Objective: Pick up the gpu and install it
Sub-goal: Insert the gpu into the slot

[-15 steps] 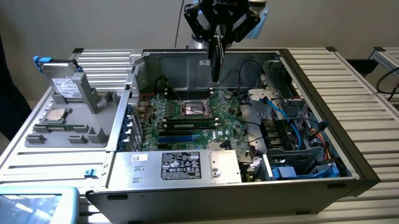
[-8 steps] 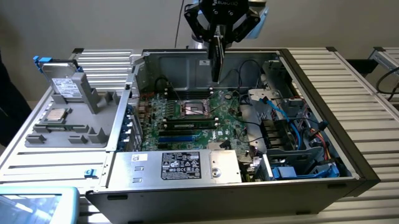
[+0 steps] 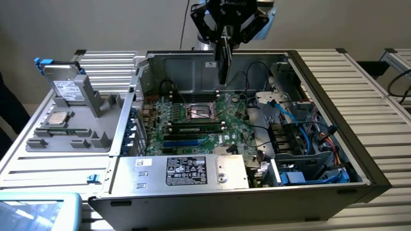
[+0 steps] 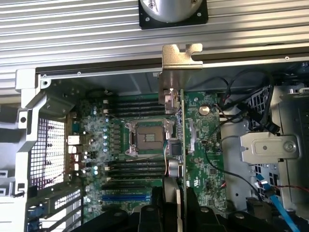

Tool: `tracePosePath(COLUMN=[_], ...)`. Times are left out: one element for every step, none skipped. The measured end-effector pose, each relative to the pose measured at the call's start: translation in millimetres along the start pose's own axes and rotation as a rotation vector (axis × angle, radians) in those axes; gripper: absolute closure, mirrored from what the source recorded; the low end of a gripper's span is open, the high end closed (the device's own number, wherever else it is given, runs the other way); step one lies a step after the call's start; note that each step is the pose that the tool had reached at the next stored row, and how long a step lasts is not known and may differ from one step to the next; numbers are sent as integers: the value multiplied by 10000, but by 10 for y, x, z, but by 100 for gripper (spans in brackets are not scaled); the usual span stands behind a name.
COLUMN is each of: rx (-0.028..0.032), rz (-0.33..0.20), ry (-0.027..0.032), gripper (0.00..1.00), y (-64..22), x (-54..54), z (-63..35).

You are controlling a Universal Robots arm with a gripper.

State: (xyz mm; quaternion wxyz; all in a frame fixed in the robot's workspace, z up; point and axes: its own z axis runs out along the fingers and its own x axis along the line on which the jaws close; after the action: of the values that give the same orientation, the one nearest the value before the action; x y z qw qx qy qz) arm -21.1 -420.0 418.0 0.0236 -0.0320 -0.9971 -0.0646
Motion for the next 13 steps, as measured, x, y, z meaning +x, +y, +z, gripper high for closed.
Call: tracePosePath(rx=[-27, -59, -87, -117, -142, -165, -188, -209, -226, -242, -256, -271, -285], rz=[-126, -291, -451, -617, -792, -966, -1141, -1319, -1499, -1683, -1856, -2052, -2231], ry=[20, 46, 71, 95, 121, 146, 171, 196, 222, 248, 273, 300, 326], gripper=[71, 71, 71, 71, 71, 71, 71, 71, 71, 71, 71, 71, 71], y=[0, 0, 0, 0, 1, 1, 1, 1, 1, 1, 1, 1, 1], x=[0, 0, 0, 0, 0, 0, 0, 0, 0, 0, 0, 0, 0], z=[1, 1, 1, 1, 1, 1, 1, 1, 1, 2, 2, 2, 2])
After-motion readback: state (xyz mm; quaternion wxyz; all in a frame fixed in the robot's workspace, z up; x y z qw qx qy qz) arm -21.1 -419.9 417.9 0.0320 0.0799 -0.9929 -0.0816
